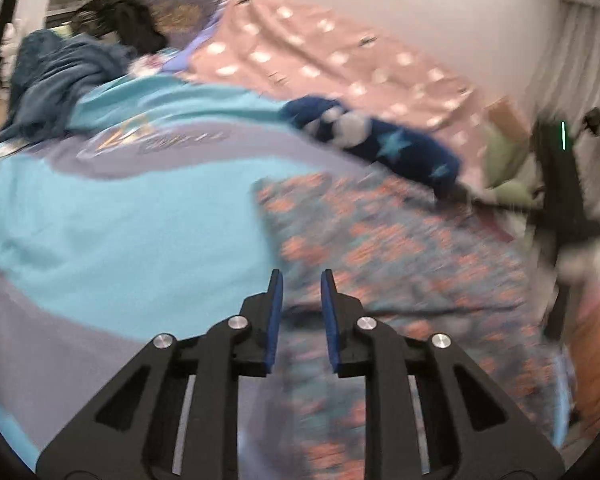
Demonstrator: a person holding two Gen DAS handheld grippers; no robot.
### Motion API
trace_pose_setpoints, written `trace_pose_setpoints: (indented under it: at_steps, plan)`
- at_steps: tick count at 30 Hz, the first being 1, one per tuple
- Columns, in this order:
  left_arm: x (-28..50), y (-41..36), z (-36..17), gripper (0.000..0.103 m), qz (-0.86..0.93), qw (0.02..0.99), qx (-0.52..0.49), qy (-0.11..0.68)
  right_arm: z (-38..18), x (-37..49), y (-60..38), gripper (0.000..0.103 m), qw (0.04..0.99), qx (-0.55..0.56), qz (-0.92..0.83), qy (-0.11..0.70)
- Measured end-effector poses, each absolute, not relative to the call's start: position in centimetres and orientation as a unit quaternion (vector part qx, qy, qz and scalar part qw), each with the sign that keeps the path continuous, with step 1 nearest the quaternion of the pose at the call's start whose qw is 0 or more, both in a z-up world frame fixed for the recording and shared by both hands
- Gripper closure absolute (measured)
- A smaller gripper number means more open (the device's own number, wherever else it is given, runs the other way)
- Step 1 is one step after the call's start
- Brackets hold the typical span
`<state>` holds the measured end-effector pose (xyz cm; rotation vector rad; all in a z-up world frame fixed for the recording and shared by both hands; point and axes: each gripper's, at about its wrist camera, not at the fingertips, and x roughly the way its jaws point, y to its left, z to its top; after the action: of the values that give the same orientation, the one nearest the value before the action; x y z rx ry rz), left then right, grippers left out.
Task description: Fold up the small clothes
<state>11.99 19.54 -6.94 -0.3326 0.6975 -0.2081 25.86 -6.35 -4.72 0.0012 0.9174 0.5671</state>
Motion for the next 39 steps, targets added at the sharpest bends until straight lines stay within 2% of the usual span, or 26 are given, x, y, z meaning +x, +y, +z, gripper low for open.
trace_pose_setpoints:
  at_steps: [2,5,6,14,17,19,22,24,27,34,35,37,39]
  plan:
    - [13.2,18.2,-6.6,0.084,-0.117,0.92,-0.146,0.344,-6.3,24.1,-9.5,0.077,0.856,0.024,0.251,0.451]
    - [16.9,15.5,-9.8,0.083,-0.095,0.901,-0.094,0.412,-10.8,22.8,-14.2,0.073,0.843,0.067,0.176,0.505]
    - [18.1,14.8,-11.9,0.083,-0.077,0.888,-0.075,0.447,-11.8,22.3,-15.6,0.082,0.845,0.097,0.177,0.495]
    - [16.8,14.3,-10.4,0.081,-0.06,0.893,-0.082,0.438,-10.5,18.7,-22.9,0.082,0.866,0.207,0.154,0.428]
    - [15.7,12.9,-8.9,0.071,-0.078,0.902,-0.081,0.418,-11.8,17.4,-26.5,0.081,0.86,0.219,0.125,0.444]
    - [16.1,11.1,-9.0,0.057,-0.075,0.901,-0.056,0.425,-12.7,16.1,-28.7,0.084,0.852,0.251,0.123,0.443]
    - [16.8,9.0,-11.4,0.054,-0.058,0.894,-0.002,0.444,-12.1,13.5,-30.6,0.082,0.859,0.272,0.122,0.417]
    - [16.5,8.5,-10.9,0.059,-0.046,0.898,-0.002,0.438,-11.4,11.6,-32.2,0.081,0.867,0.279,0.114,0.397]
    - [15.8,6.9,-8.5,0.059,-0.103,0.899,-0.046,0.422,-11.5,10.6,-35.2,0.074,0.87,0.298,0.081,0.384]
    - [15.7,-1.7,-5.7,0.06,-0.189,0.896,-0.002,0.401,-13.9,7.0,-45.0,0.064,0.842,0.42,-0.044,0.335]
    - [16.1,-3.1,-5.8,0.062,-0.2,0.892,0.0,0.405,-14.4,6.4,-46.4,0.063,0.838,0.43,-0.068,0.329]
    - [16.7,-5.6,-6.5,0.076,-0.22,0.885,0.001,0.411,-15.5,5.0,-49.3,0.063,0.824,0.456,-0.107,0.319]
    - [17.6,-8.2,-7.6,0.084,-0.234,0.875,0.008,0.424,-16.6,3.7,-52.0,0.063,0.803,0.494,-0.131,0.307]
